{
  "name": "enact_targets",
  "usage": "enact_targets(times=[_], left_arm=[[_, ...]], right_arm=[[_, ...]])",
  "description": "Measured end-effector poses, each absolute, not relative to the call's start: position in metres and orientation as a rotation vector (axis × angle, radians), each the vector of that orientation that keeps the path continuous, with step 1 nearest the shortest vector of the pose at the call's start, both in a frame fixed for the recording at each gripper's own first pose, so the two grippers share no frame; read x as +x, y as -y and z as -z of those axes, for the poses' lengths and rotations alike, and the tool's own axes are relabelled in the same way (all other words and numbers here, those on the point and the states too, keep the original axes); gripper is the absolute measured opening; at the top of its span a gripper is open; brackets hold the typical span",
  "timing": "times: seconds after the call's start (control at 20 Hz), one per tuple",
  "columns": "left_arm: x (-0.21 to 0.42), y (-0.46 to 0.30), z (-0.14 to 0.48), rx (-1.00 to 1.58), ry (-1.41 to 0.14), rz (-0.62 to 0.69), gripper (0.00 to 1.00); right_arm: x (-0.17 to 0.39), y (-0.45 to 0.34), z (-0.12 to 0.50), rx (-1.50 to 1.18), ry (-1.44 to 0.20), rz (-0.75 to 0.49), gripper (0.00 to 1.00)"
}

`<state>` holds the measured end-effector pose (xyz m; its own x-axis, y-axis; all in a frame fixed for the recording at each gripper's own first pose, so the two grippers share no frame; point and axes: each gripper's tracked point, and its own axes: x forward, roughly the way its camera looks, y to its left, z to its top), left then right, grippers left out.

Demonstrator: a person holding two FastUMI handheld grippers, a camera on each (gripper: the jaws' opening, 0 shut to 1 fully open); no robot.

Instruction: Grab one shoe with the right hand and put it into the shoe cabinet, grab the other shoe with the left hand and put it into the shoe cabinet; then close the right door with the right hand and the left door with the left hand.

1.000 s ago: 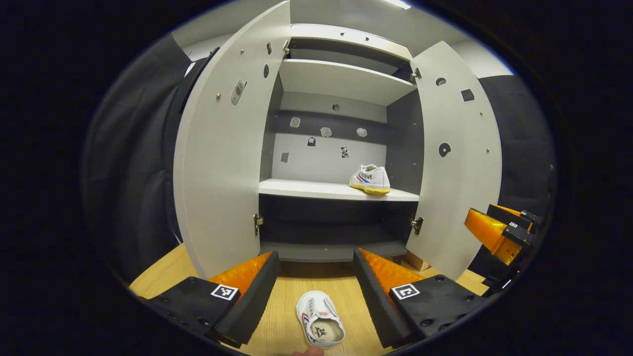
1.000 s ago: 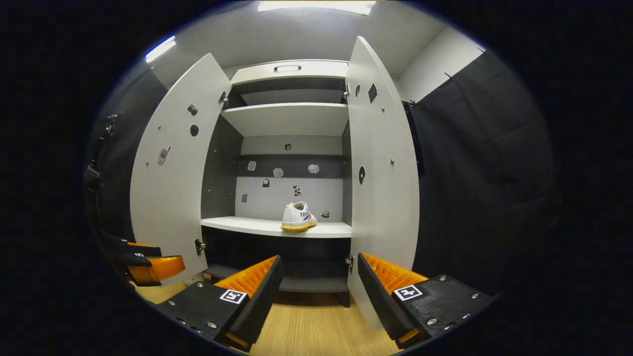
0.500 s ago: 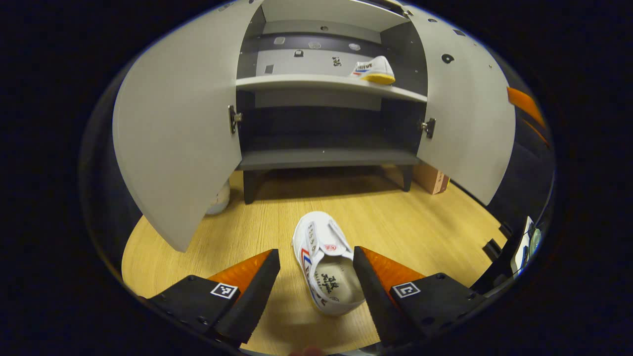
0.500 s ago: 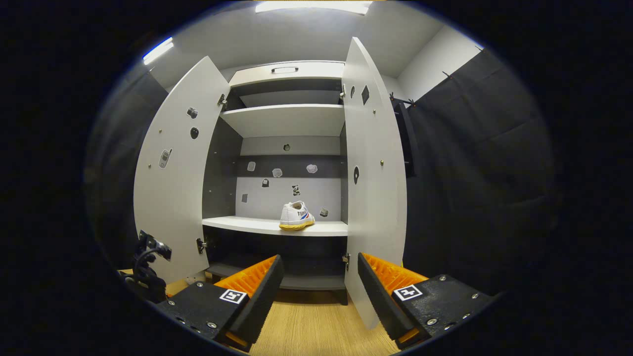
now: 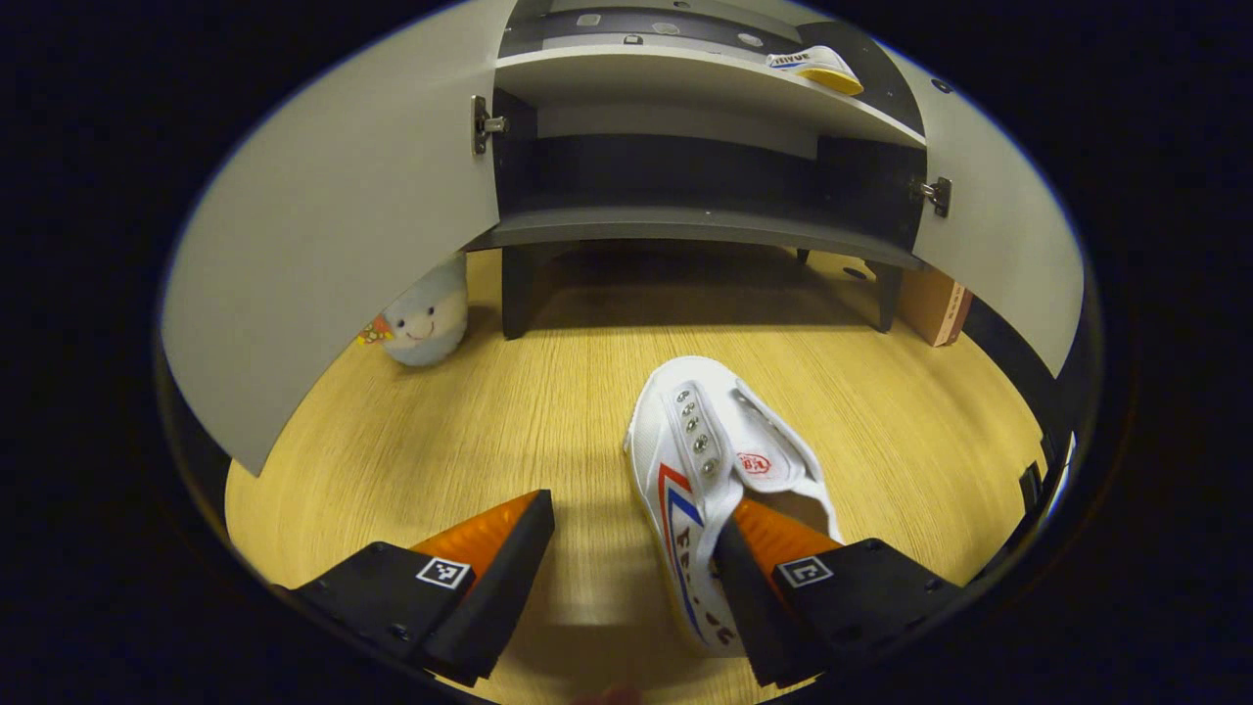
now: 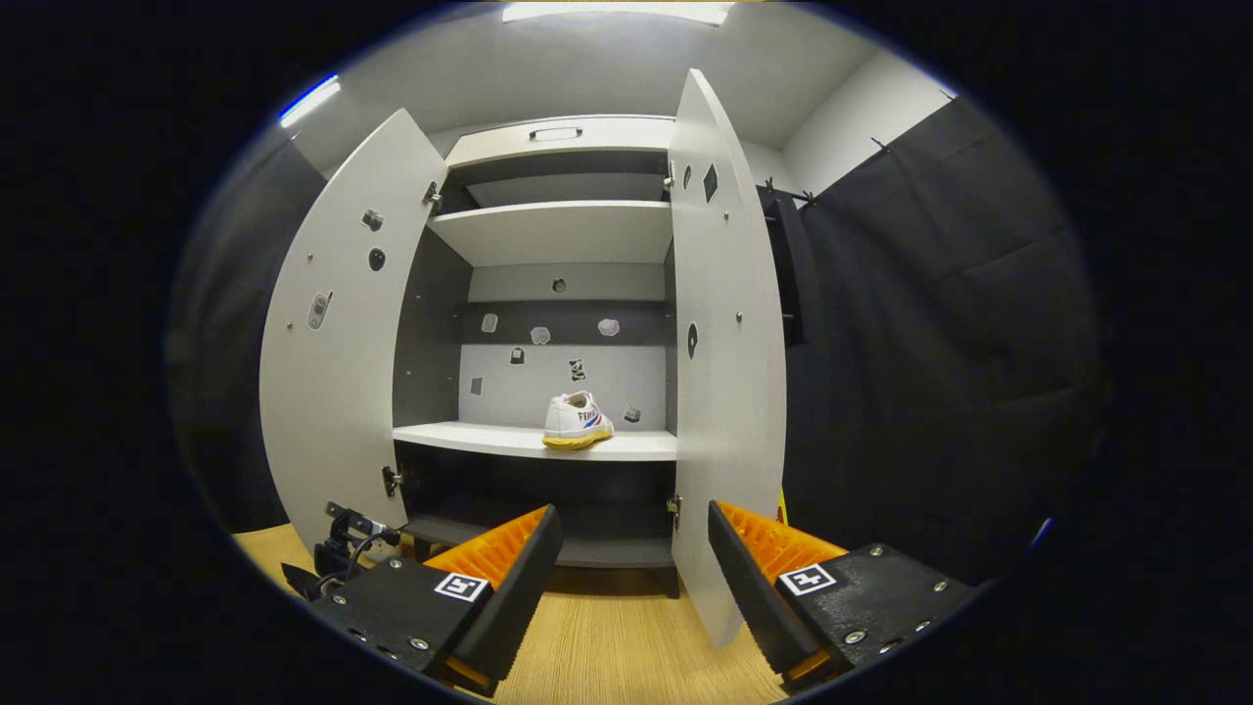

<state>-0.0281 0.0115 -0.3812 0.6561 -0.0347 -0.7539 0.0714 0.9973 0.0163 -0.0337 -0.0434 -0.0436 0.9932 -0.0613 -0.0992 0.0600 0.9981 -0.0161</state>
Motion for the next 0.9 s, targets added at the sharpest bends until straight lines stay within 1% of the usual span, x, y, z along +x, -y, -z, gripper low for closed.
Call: enact_targets(times=[0.05,0.15,0.4,0.5,0.55,0.6,0.65,0.75,0.8,0.9], left_arm=[[-0.023,-0.01,0.385,0.042,-0.855,0.065,1.0],[-0.018,-0.006,0.392,0.035,-0.86,0.073,1.0],[-0.006,-0.005,0.397,-0.017,-0.824,0.028,0.98],[-0.004,0.007,0.396,-0.044,-0.81,0.057,0.82],[0.001,0.0,0.392,0.003,-0.785,0.023,0.55],[-0.002,-0.003,0.396,0.02,-0.782,0.006,0.5],[0.001,-0.01,0.393,0.038,-0.761,-0.021,0.25],[-0.003,-0.008,0.394,-0.006,-0.764,-0.038,0.11],[-0.007,-0.008,0.391,-0.047,-0.772,-0.044,0.1],[-0.014,-0.011,0.367,-0.058,-0.728,-0.06,0.11]], right_arm=[[-0.033,0.044,0.044,-0.017,-0.102,0.062,0.92],[-0.033,0.045,0.045,-0.026,-0.106,0.066,0.92],[-0.03,0.044,0.048,-0.034,-0.115,0.069,0.92],[-0.027,0.042,0.05,-0.04,-0.121,0.06,0.92],[-0.026,0.04,0.05,-0.042,-0.12,0.056,0.92],[-0.026,0.038,0.051,-0.039,-0.12,0.049,0.92],[-0.025,0.037,0.052,-0.034,-0.123,0.043,0.92],[-0.022,0.035,0.053,-0.03,-0.129,0.034,0.92],[-0.022,0.035,0.053,-0.032,-0.13,0.032,0.92],[-0.02,0.033,0.054,-0.037,-0.13,0.025,0.92]])
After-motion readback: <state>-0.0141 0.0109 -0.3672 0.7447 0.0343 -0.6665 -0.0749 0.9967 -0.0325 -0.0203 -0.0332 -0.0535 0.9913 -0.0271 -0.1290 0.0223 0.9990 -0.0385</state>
